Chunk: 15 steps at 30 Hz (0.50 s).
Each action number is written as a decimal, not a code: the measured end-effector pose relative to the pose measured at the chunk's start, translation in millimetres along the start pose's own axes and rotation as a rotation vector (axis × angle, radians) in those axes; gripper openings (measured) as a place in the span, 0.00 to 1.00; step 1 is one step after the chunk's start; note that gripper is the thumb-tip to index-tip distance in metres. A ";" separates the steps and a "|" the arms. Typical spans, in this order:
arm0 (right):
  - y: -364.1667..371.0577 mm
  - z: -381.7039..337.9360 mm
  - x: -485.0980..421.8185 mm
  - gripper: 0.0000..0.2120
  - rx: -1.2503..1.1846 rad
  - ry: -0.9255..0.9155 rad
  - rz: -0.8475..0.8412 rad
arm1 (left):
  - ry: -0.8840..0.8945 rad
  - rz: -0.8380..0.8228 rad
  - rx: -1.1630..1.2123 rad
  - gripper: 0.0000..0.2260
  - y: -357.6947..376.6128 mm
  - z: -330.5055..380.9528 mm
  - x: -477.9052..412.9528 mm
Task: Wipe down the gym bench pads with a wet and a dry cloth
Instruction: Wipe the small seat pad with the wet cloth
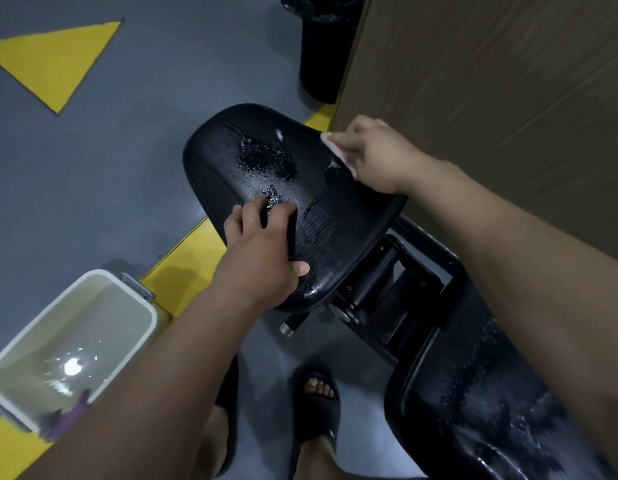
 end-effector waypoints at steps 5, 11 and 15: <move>25.1 -44.2 52.8 0.23 0.059 -0.207 0.036 | -0.004 -0.007 -0.005 0.38 1.5 1.0 0.2; 13.5 -15.7 13.8 0.24 0.150 0.041 0.079 | 0.002 -0.007 -0.011 0.38 -1.1 -1.5 0.3; 30.2 -52.2 30.4 0.22 0.115 -0.140 0.076 | 0.006 -0.005 -0.029 0.38 -0.3 1.1 -0.2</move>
Point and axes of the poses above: each hand's wrist, its own x-axis away from the middle knuckle, its own y-axis out of the palm, z = x × y, the point moved 7 cm from there along -x, towards the middle knuckle, and after that the axes turned 11 degrees about -y, right-handed, at the moved point
